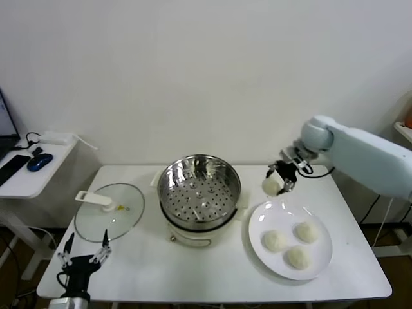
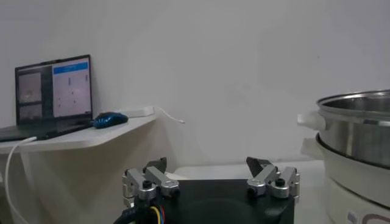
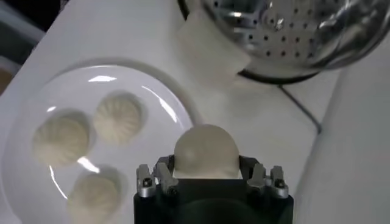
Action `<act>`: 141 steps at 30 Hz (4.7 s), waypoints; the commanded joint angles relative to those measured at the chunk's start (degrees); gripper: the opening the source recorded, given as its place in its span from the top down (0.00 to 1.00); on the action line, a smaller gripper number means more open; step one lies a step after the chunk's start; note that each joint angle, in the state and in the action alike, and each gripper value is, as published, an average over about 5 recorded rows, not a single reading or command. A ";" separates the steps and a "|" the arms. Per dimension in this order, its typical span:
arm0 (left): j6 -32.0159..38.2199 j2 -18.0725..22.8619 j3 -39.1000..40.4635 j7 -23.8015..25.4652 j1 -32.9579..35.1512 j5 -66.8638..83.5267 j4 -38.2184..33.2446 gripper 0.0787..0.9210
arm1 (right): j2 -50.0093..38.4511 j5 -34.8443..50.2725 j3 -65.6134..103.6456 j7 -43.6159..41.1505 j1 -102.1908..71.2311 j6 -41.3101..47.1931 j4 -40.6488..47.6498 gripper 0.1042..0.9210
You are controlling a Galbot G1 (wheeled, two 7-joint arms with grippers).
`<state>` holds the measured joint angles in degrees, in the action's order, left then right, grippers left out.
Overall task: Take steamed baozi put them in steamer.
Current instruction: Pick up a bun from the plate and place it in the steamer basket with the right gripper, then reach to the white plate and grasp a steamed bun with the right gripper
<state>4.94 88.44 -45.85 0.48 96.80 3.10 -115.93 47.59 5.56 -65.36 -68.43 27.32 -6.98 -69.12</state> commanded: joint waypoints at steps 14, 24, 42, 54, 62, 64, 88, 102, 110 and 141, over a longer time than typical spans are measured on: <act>-1.69 0.10 0.23 0.05 0.16 -0.61 -2.43 0.12 | 26.37 -20.60 -0.48 -0.57 10.68 -14.06 -0.18 0.30; -1.92 -0.34 -0.06 -0.02 0.40 -0.73 -2.98 0.12 | 37.67 -33.60 4.96 0.36 -0.18 -20.87 14.29 0.30; -1.86 -0.37 -0.09 -0.23 0.58 -0.56 -2.27 0.12 | 38.02 -39.11 6.11 0.67 -6.44 -21.53 15.72 0.30; -1.72 -0.39 -0.19 -0.34 0.76 -0.49 -1.97 0.12 | 38.65 -42.17 7.18 1.01 -9.22 -22.41 16.44 0.30; -1.13 -0.39 -0.23 -1.53 0.85 -0.33 -1.83 0.12 | 39.33 -44.27 8.31 1.36 -10.41 -23.29 17.58 0.30; -1.17 -0.38 -0.26 -1.57 0.81 -0.33 -1.84 0.12 | 39.65 -45.39 8.97 1.76 -10.79 -24.06 18.13 0.30; -1.68 -1.04 -0.29 -1.60 0.76 -0.08 -1.94 0.12 | 15.68 -2.35 -7.06 -3.18 15.60 -9.58 -3.40 0.12; -1.09 -2.38 -0.16 -1.85 1.92 0.81 -2.49 0.12 | -12.23 26.03 -21.33 12.10 15.77 15.95 -14.54 0.12; -1.38 -1.88 0.09 -2.56 1.47 0.47 -2.66 0.12 | -19.45 17.18 -15.00 11.82 0.92 20.95 -19.56 0.12; -0.96 -1.63 0.02 -2.48 1.31 0.54 -1.47 0.12 | -10.62 9.67 -4.85 18.04 -19.45 27.12 -13.90 0.12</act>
<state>4.11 86.68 -45.85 -1.98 98.27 3.90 -117.63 35.62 15.90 -72.09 -51.35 11.97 19.00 -84.28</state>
